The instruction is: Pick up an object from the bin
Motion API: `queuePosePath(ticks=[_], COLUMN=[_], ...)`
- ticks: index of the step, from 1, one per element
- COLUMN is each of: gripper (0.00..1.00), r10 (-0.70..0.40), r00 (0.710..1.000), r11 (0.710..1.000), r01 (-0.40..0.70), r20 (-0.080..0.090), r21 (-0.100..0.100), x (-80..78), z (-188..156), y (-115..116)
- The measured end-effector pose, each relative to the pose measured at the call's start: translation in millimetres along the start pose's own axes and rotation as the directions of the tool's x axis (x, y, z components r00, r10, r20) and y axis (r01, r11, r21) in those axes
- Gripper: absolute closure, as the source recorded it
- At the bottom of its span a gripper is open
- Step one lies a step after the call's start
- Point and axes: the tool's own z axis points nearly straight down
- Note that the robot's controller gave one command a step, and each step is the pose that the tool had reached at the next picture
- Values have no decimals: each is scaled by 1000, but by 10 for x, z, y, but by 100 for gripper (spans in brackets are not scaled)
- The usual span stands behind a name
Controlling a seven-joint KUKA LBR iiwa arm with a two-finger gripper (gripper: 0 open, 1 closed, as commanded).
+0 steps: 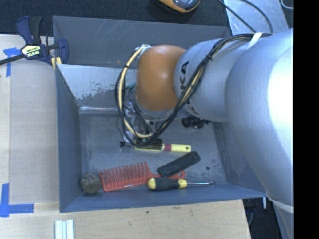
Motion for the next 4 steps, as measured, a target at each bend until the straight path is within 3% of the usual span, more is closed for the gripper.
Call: queuePosePath(ticks=[1, 2, 3, 4], gripper=[0, 0, 0, 0], r10=[1, -13, 117, 117], r00=[1000, 1000, 993, 993], r11=[1000, 1000, 993, 993], r01=[-1, 13, -117, -117], r20=[1, 0, 6, 4], r21=[1, 3, -2, -1], x=[-6, -266, -79, -74], z=[-4, 290, -189, -172], y=[-7, -503, -562, -564])
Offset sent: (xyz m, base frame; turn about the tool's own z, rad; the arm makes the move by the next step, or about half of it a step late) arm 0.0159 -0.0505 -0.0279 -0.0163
